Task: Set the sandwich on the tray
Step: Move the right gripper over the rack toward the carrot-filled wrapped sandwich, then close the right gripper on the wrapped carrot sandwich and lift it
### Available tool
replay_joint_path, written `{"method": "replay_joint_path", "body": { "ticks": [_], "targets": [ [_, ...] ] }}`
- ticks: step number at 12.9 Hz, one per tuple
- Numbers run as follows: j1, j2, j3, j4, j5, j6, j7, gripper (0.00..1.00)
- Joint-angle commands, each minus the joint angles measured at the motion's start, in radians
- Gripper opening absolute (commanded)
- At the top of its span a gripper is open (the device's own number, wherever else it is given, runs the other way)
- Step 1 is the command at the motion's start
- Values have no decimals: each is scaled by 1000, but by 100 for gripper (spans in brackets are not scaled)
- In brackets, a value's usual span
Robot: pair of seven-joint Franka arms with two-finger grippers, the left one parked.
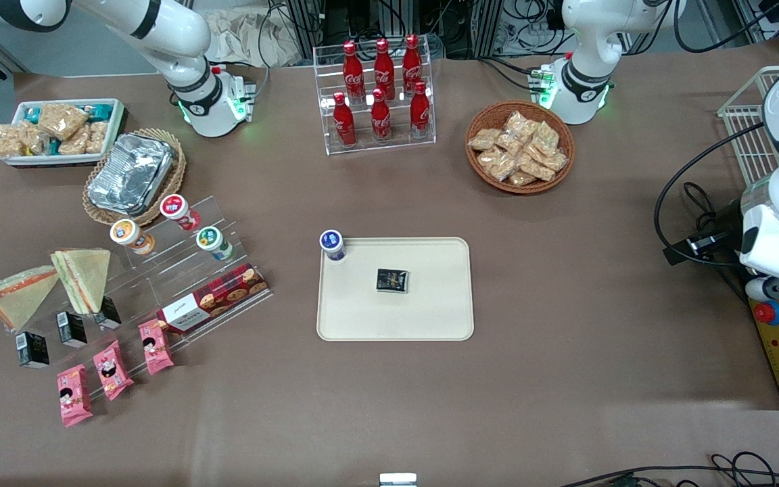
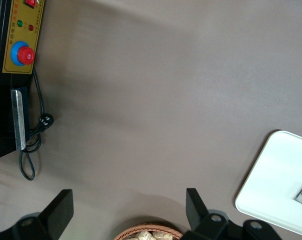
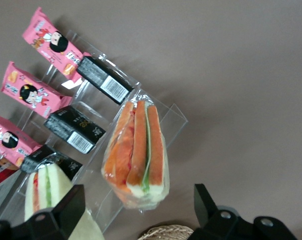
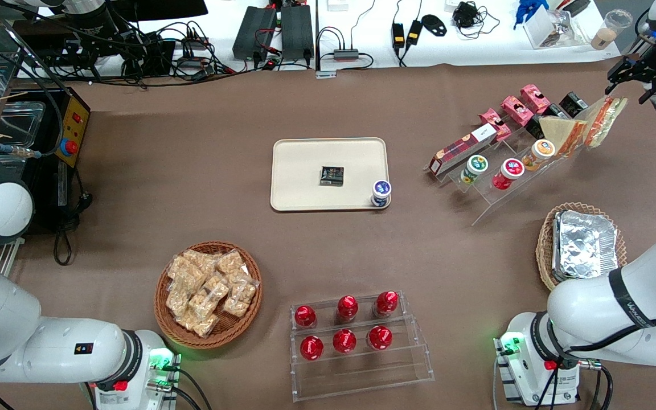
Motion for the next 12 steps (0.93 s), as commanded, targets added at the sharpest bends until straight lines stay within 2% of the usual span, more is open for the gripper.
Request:
{"method": "replay_joint_path", "body": {
  "ticks": [1, 4, 6, 7, 8, 9, 11, 12],
  "targets": [
    [-1, 23, 5, 6, 26, 23, 57, 97],
    [3, 49, 6, 5, 45, 26, 82, 96],
    [7, 63, 6, -7, 49, 53, 82, 91],
    [7, 66, 6, -12, 49, 67, 82, 76],
    [9, 68, 6, -10, 49, 67, 82, 69],
    [9, 66, 5, -10, 49, 64, 78, 54],
    [7, 63, 6, -10, 48, 55, 66, 37],
    [9, 57, 6, -6, 46, 52, 68, 37]
  ]
}}
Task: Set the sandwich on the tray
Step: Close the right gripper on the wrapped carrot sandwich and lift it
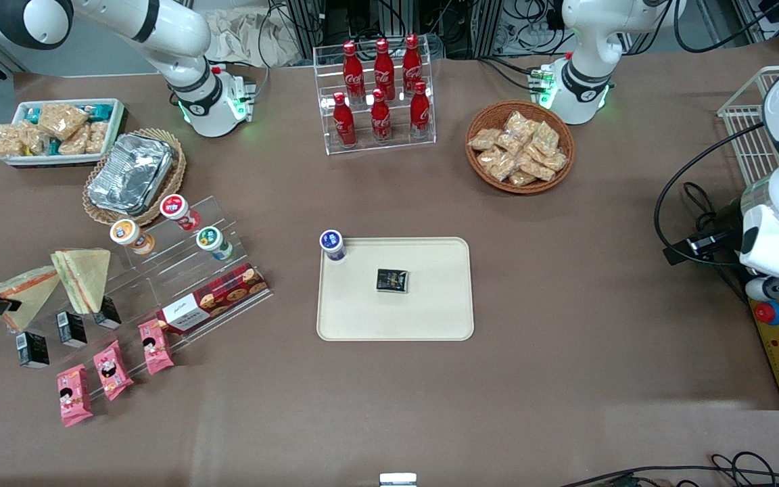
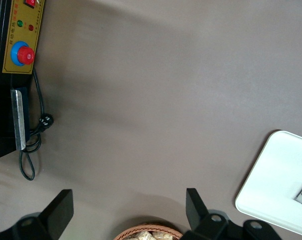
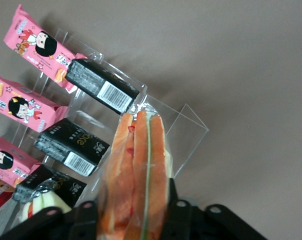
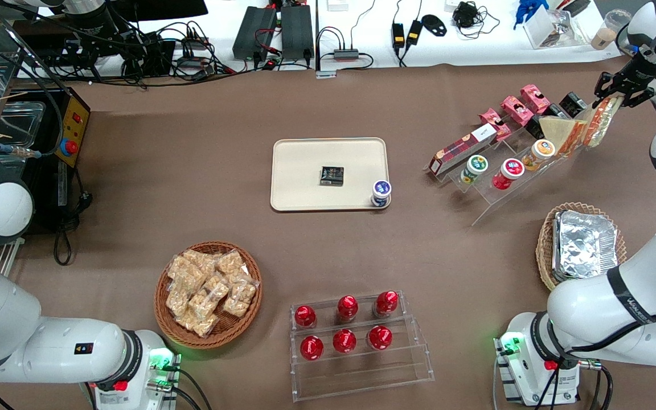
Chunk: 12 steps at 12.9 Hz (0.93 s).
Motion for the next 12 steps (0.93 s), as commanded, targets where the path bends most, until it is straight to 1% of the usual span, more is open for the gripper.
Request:
{"method": "replay_joint_path", "body": {
  "ticks": [1, 2, 3, 5, 8, 10, 12],
  "targets": [
    [3, -15, 2, 4, 10, 1, -2, 37],
    [3, -29, 5, 9, 6, -22, -5, 37],
    [4, -49, 12, 21, 7, -76, -8, 37],
    [38, -92, 15, 52, 3, -159, -4, 37],
    [50, -198, 18, 55, 4, -212, -5, 37],
    [81, -248, 31, 84, 3, -249, -5, 37],
    [128, -267, 32, 104, 4, -257, -7, 38]
  ]
}}
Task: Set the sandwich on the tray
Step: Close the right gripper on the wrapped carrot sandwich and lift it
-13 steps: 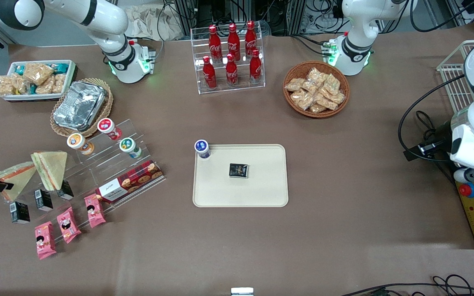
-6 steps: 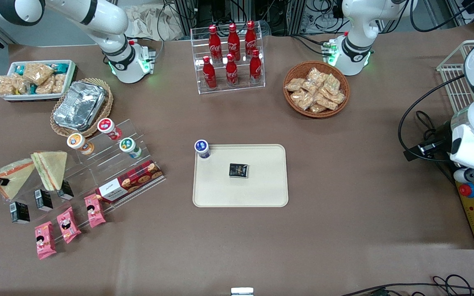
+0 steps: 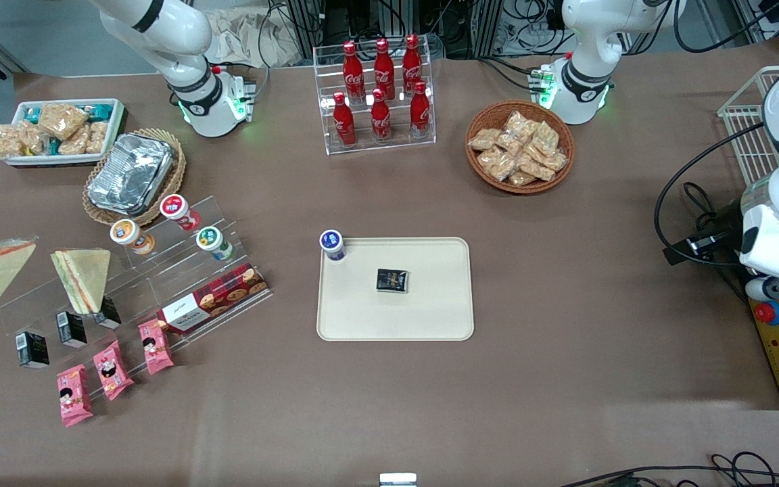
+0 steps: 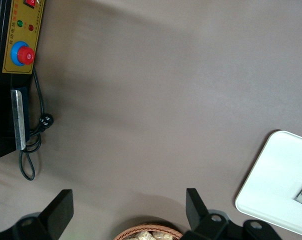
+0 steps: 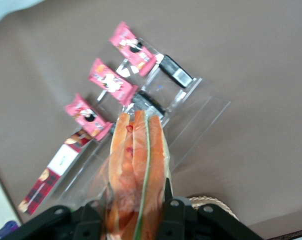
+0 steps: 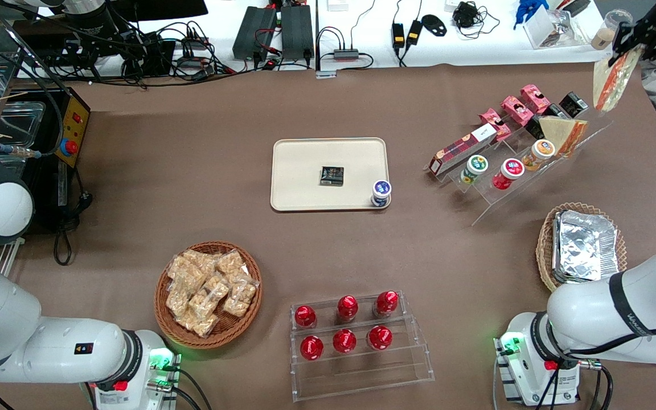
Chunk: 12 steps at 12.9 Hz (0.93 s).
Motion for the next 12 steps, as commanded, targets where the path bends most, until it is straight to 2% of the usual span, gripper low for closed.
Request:
{"method": "replay_joint_path", "body": {
  "ticks": [1, 5, 10, 12],
  "targets": [
    [83, -24, 6, 20, 6, -19, -6, 38],
    [377, -28, 10, 20, 4, 40, -9, 39],
    [629, 60, 7, 17, -2, 244, -47, 44],
    [710, 110, 7, 17, -49, 330, -54, 44]
  ]
}}
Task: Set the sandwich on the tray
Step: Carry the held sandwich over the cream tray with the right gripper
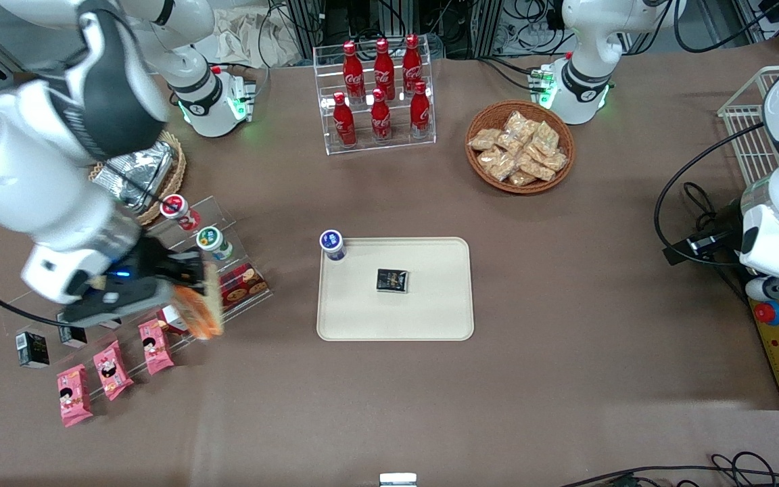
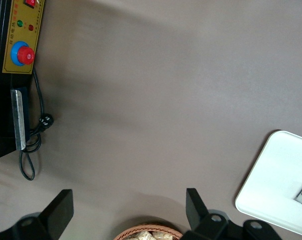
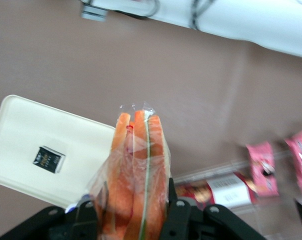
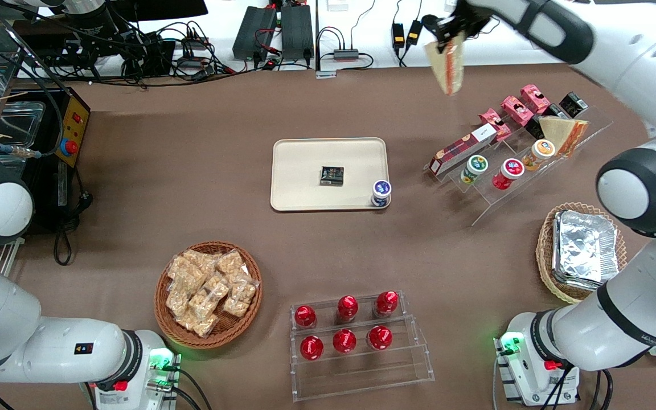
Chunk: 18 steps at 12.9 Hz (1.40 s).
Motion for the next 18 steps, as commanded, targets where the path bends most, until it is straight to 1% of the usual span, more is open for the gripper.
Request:
{"method": "replay_joint_path", "body": {
  "ticks": [1, 2, 6, 7, 8, 10, 11, 13, 18],
  "targets": [
    [92, 73, -12, 17, -89, 109, -41, 44],
    [124, 100, -12, 17, -121, 141, -76, 44],
    [236, 170, -12, 17, -134, 183, -276, 44],
    [257, 180, -12, 14, -160, 192, -314, 44],
    [277, 196, -12, 12, -186, 206, -327, 44],
    [323, 234, -12, 12, -218, 255, -328, 45],
    [328, 272, -12, 9, -242, 304, -334, 47],
    [360, 329, -12, 6, -250, 364, -334, 47],
    [364, 424, -12, 6, -250, 485, -337, 47]
  ]
}}
